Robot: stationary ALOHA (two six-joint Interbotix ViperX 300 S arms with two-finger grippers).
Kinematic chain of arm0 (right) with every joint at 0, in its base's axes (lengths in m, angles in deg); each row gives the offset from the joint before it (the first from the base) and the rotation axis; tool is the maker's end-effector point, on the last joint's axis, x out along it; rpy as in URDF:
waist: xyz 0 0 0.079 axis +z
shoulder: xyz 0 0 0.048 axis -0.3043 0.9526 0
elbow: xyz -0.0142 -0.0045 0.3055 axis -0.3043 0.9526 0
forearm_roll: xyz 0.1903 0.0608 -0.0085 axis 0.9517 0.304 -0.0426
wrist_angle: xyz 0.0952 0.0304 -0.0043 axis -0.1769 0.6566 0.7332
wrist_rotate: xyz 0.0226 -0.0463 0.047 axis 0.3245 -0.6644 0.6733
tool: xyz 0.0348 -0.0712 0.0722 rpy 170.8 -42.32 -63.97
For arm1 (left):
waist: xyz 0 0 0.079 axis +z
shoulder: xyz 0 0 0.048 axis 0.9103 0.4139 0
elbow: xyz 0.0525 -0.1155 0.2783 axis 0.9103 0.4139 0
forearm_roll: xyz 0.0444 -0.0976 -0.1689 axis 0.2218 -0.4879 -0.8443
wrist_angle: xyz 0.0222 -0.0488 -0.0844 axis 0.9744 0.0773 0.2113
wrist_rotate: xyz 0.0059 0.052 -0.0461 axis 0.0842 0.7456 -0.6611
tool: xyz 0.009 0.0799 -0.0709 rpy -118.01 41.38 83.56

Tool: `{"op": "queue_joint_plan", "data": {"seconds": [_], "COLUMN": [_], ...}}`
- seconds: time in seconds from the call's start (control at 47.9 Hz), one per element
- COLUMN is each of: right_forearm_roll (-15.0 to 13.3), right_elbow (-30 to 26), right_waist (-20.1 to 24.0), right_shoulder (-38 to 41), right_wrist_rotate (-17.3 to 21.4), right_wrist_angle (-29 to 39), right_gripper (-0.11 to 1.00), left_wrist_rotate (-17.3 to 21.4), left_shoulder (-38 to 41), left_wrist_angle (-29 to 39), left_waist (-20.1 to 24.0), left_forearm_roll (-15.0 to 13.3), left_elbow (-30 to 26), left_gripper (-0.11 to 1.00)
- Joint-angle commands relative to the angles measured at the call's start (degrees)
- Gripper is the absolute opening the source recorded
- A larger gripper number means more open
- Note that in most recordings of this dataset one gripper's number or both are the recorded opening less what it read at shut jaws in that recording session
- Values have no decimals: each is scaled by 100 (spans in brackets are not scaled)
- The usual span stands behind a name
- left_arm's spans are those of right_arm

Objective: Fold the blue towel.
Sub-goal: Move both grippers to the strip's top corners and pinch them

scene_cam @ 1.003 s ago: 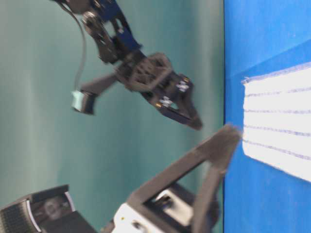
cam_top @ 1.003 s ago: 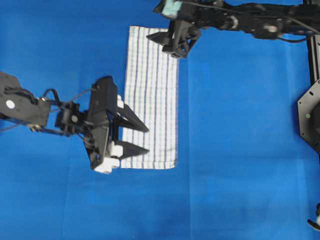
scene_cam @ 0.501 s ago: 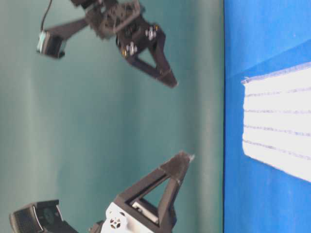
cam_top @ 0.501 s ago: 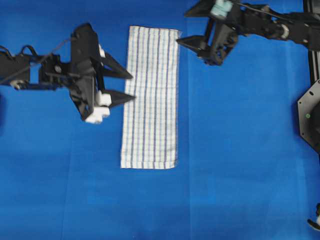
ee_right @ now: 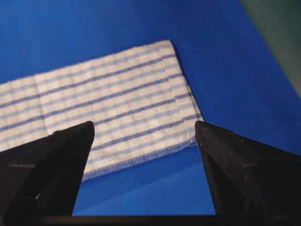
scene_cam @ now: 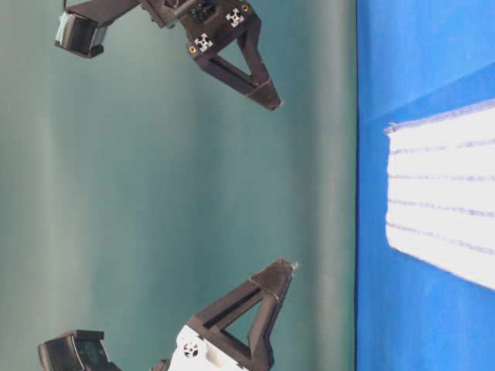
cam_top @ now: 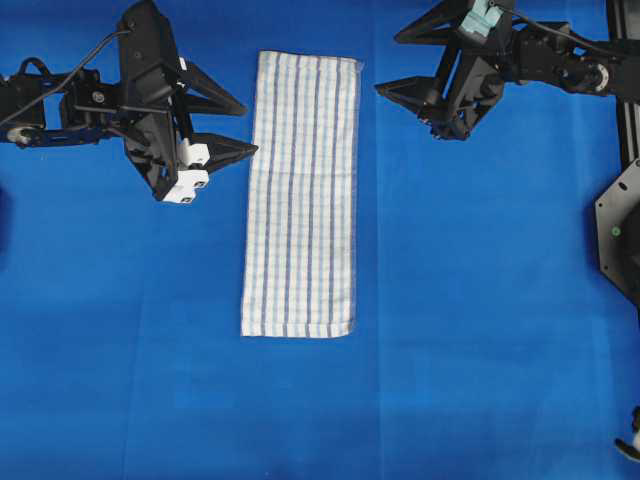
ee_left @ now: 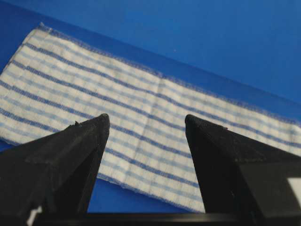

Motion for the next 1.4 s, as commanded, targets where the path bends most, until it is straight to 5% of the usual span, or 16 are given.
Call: {"op": "queue_joint_plan", "data": {"seconds": [0.0, 0.251, 0.648, 1.212, 1.379], "right_forearm_roll": [18, 264, 1020, 1635, 1670], "right_elbow": [-132, -176, -554, -949, -976], "right_waist": [9, -35, -70, -70, -44], "right_shoulder": [9, 642, 1960, 3085, 3138], "right_wrist_rotate": [18, 18, 18, 18, 0], "right_wrist_angle": [-123, -677, -1459, -1811, -1811], "right_gripper": [88, 88, 88, 85, 76], "left_wrist_rotate": [9, 105, 272, 272, 272], "left_shoulder": [-62, 457, 1846, 3120, 3243], "left_wrist_angle": [-62, -580, -1468, -1749, -1758], "left_waist": [105, 694, 1468, 1890, 1819], "left_forearm_roll": [18, 18, 18, 18, 9], "left_elbow": [-70, -97, -396, -958, -976], "left_gripper": [59, 59, 59, 59, 51]}}
